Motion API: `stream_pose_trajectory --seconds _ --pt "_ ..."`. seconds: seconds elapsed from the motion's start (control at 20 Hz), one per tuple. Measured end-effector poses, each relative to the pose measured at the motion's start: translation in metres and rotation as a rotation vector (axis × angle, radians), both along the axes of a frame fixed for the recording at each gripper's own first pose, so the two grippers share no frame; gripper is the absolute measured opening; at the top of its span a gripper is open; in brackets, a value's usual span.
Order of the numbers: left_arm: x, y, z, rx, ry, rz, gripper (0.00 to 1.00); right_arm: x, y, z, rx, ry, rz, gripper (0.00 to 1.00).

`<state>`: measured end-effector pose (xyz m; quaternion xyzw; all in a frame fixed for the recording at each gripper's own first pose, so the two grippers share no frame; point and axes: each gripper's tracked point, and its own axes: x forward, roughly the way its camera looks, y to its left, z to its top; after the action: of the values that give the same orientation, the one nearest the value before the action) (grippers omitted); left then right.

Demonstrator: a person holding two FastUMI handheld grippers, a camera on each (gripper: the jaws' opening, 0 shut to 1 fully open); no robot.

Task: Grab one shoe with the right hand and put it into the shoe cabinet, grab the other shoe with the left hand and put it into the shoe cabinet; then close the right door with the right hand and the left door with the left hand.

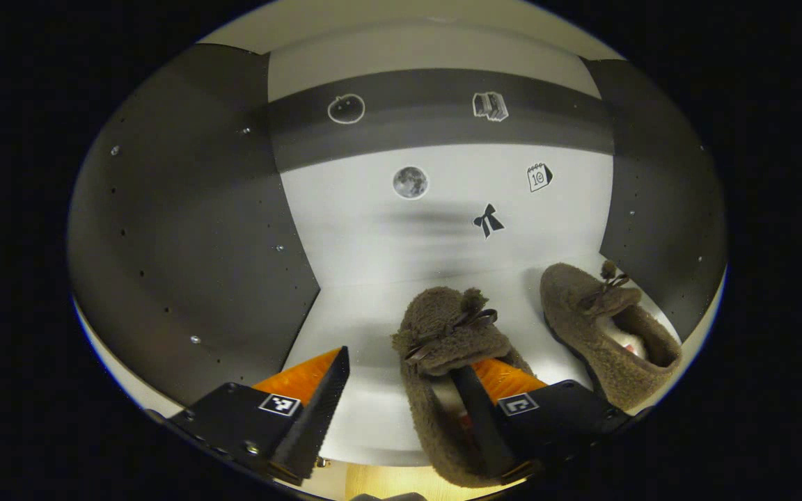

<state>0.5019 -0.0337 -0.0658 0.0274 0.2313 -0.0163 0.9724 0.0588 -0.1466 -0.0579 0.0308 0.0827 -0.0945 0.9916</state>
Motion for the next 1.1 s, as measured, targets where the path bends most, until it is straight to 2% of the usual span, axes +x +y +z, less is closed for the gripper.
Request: stream_pose_trajectory --seconds 0.05,0.15,0.45,0.8,1.1 --pt "-0.008 -0.002 0.004 -0.019 -0.004 -0.006 0.94 -0.002 0.003 -0.001 0.009 0.001 0.004 1.0" --pt "-0.025 -0.004 0.019 -0.042 -0.035 -0.018 0.97 -0.006 0.006 0.002 0.006 -0.007 0.007 1.0" --pt "-0.101 -0.006 0.082 -0.036 -0.198 -0.042 0.96 -0.022 0.012 0.008 -0.013 -0.034 -0.004 1.0" --pt "-0.237 -0.006 0.132 0.014 -0.417 -0.09 0.96 -0.036 0.033 0.028 -0.024 -0.088 0.006 1.0" --pt "-0.357 0.004 0.127 -0.027 -0.476 -0.087 0.96 -0.043 0.058 0.035 -0.053 -0.106 0.028 1.0"
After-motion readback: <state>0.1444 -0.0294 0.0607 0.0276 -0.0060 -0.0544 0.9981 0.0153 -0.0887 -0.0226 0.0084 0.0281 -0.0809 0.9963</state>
